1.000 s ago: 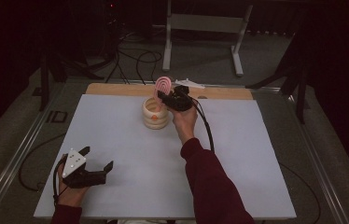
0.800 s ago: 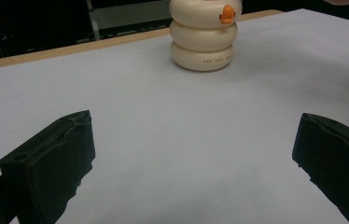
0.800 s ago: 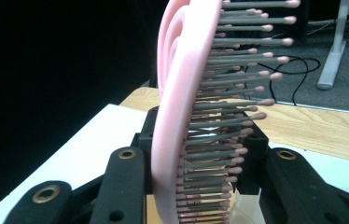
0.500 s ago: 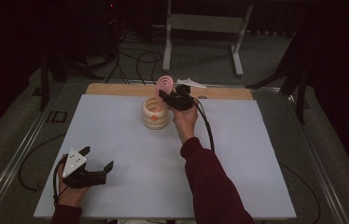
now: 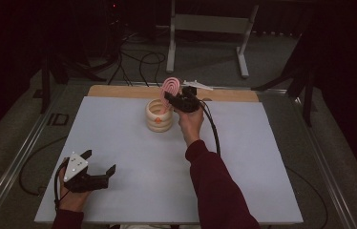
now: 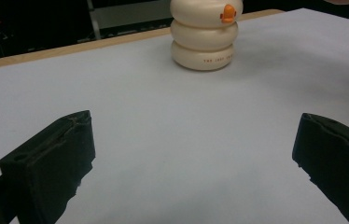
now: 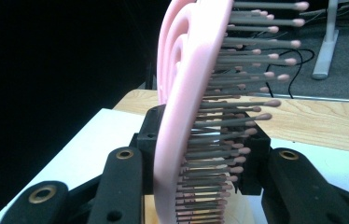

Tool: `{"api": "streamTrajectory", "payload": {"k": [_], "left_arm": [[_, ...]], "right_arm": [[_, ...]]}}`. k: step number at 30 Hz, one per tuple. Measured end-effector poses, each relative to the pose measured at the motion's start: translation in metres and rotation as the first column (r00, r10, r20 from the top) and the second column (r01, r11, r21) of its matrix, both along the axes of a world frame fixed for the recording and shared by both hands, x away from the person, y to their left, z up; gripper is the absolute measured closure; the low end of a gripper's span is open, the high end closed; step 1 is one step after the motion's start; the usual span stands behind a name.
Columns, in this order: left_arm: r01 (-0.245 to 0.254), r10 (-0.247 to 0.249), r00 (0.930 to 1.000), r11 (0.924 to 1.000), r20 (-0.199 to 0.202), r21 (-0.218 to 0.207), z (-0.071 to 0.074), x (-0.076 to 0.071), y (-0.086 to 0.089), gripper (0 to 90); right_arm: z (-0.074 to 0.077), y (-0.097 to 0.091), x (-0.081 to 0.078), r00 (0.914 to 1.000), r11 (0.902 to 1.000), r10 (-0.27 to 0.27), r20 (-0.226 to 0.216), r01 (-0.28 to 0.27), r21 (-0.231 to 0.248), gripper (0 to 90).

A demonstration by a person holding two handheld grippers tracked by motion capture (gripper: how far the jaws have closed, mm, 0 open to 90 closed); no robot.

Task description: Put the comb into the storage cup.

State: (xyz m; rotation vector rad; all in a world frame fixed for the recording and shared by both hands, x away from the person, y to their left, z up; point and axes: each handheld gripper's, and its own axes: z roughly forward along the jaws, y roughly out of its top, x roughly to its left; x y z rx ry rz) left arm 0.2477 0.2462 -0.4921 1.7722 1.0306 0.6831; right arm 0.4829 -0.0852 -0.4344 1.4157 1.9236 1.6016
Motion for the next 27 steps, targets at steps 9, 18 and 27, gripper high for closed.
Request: {"api": "streamTrajectory", "payload": {"k": [9, 18, 27], "left_arm": [[0.002, -0.002, 1.0, 1.0, -0.001, 0.001, 0.0, 0.0, 0.0, 0.1], [0.003, -0.003, 1.0, 1.0, -0.001, 0.003, 0.0, 0.0, -0.001, 0.1], [0.006, -0.006, 1.0, 1.0, -0.005, 0.005, -0.001, 0.001, -0.001, 0.1]], "right_arm": [[0.0, -0.005, 0.001, 1.0, 1.0, -0.001, 0.0, 0.001, 0.005, 54.0], [-0.001, -0.008, 0.001, 0.9999, 0.9999, 0.01, 0.008, -0.01, 0.01, 48.1], [-0.003, -0.012, 0.001, 0.9994, 0.9994, 0.034, -0.003, -0.034, 0.006, 40.2]]}}
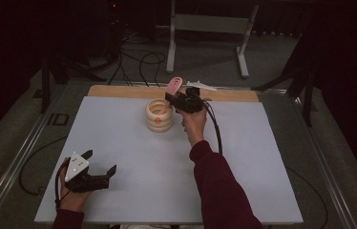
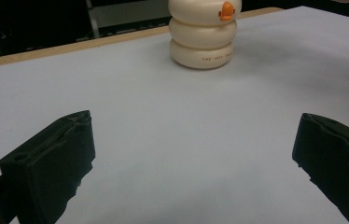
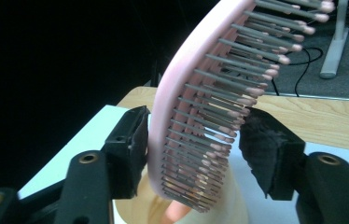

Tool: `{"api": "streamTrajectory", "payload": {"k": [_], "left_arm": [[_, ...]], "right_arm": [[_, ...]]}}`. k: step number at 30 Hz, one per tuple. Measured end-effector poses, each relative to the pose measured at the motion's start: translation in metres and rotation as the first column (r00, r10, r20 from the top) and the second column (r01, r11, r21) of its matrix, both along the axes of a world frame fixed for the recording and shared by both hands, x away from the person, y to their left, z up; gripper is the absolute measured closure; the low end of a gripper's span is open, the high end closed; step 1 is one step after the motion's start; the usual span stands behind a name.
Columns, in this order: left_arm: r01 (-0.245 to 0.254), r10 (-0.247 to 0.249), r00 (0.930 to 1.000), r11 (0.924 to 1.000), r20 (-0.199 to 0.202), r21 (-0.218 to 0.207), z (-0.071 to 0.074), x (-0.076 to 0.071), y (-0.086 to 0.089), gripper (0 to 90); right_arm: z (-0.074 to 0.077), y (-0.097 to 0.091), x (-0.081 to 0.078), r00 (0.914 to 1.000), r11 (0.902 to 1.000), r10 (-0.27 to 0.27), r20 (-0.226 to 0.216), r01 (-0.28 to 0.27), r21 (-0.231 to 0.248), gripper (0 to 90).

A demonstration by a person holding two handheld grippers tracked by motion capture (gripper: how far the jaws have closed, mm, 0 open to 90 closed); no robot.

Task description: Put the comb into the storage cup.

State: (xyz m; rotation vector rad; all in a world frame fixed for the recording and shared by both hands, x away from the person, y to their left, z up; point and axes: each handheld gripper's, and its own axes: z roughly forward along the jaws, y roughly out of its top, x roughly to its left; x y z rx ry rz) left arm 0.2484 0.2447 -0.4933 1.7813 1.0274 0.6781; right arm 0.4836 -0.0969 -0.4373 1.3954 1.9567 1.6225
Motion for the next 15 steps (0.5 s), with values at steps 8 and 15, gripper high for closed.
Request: {"api": "streamTrajectory", "payload": {"k": [8, 15], "left_arm": [[0.001, -0.001, 1.0, 1.0, 0.0, -0.001, -0.0002, 0.0002, -0.0007, 0.0], [0.002, -0.002, 1.0, 1.0, 0.0, 0.001, -0.0004, 0.0005, -0.0012, 0.1]], "right_arm": [[0.0007, -0.0003, -0.001, 1.0, 0.9996, 0.0, -0.007, 0.0, -0.029, 24.2], [0.0029, -0.0026, -0.0023, 0.9999, 0.9989, 0.008, -0.009, -0.009, -0.046, 17.4]]}}
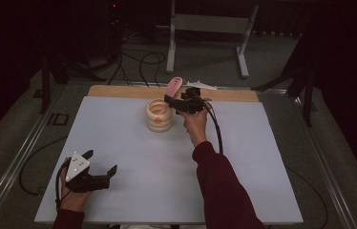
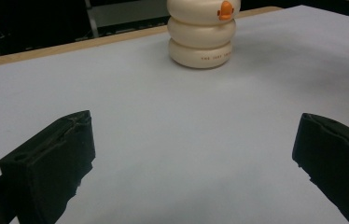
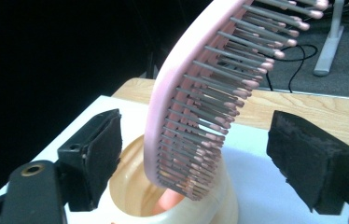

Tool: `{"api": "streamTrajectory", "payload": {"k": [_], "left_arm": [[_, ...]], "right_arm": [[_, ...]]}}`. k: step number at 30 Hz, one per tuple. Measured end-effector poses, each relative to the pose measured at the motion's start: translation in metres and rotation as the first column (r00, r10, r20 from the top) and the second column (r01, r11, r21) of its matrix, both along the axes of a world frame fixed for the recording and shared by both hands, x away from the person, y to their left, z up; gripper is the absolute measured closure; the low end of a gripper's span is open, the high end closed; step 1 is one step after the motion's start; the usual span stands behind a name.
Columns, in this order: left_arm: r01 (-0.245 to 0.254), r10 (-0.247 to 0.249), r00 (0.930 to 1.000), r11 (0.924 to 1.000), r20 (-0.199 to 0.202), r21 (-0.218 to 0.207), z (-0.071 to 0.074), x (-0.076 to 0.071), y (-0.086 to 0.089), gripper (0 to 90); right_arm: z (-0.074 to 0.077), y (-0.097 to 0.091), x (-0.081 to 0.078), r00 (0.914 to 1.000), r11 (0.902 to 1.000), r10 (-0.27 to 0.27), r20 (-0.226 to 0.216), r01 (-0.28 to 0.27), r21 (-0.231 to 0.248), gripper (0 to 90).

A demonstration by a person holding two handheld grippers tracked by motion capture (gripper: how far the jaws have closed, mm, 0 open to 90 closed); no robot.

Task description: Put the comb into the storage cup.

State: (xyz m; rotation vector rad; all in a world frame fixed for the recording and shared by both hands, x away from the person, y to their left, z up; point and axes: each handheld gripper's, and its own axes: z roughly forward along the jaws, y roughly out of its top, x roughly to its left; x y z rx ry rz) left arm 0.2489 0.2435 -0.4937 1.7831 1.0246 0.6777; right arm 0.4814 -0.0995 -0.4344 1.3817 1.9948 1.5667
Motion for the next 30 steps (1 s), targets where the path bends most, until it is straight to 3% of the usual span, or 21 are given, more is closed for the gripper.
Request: {"api": "streamTrajectory", "payload": {"k": [8, 30], "left_arm": [[0.002, -0.002, 1.0, 1.0, 0.001, 0.002, 0.0, 0.0, 0.0, 0.0], [-0.002, 0.002, 1.0, 1.0, 0.003, -0.002, 0.0, -0.001, 0.0, 0.1]], "right_arm": [[0.0, -0.006, -0.002, 1.0, 0.9987, -0.003, -0.004, 0.003, -0.052, 11.8], [0.005, -0.028, -0.015, 0.9996, 0.9863, 0.013, 0.026, -0.009, -0.165, 9.5]]}}
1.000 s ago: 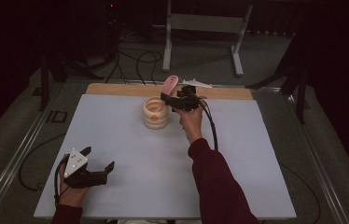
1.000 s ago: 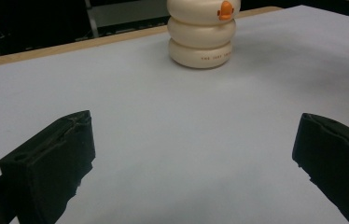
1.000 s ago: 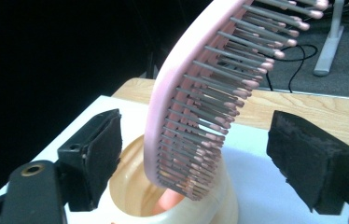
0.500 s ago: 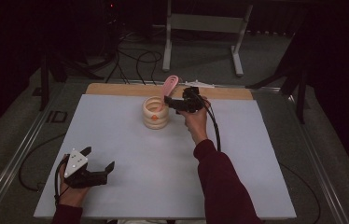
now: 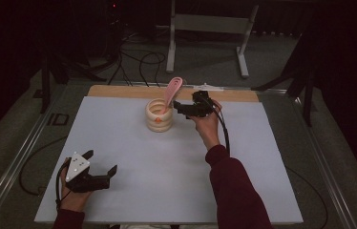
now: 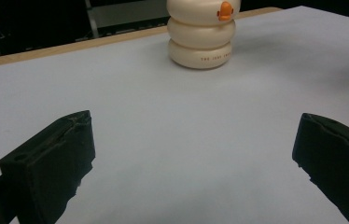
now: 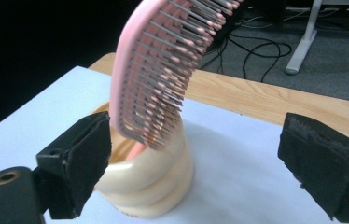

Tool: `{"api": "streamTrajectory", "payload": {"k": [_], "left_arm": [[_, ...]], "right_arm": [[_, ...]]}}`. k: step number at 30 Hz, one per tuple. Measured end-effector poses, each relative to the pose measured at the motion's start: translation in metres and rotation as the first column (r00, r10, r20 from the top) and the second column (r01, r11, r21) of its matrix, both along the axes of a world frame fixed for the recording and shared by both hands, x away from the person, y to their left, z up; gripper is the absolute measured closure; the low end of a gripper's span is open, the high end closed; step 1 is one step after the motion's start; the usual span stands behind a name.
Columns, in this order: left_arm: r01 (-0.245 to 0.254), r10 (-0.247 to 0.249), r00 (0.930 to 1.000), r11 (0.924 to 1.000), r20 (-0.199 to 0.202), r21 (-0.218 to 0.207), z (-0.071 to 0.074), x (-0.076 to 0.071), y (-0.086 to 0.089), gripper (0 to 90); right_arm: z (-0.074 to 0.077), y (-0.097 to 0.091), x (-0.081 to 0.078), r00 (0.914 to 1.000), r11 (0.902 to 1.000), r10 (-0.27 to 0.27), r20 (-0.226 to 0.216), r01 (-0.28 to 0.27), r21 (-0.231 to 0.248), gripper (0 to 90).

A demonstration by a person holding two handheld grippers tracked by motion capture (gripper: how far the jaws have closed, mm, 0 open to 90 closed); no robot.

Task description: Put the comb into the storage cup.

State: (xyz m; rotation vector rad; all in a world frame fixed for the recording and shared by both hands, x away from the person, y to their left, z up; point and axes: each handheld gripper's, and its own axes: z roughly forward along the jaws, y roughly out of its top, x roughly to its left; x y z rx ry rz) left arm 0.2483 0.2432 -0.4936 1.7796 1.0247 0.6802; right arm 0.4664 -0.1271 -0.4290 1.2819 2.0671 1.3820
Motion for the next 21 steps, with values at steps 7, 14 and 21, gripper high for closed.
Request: {"api": "streamTrajectory", "payload": {"k": [7, 14, 21], "left_arm": [[-0.001, 0.001, 1.0, 1.0, 0.001, 0.002, 0.0, 0.0, 0.0, 0.0], [-0.001, 0.001, 1.0, 1.0, 0.001, 0.0, 0.0, 0.0, -0.001, 0.1], [-0.003, 0.003, 1.0, 1.0, 0.003, -0.002, 0.0, 0.001, -0.001, 0.0]], "right_arm": [[0.0, -0.011, -0.007, 0.9999, 0.9995, 0.01, 0.004, -0.01, -0.028, 9.2], [-0.003, -0.024, -0.018, 0.9998, 0.9987, 0.019, -0.001, -0.019, -0.047, 9.2], [-0.003, -0.036, -0.03, 0.9996, 0.9977, 0.029, -0.004, -0.029, -0.062, 9.3]]}}
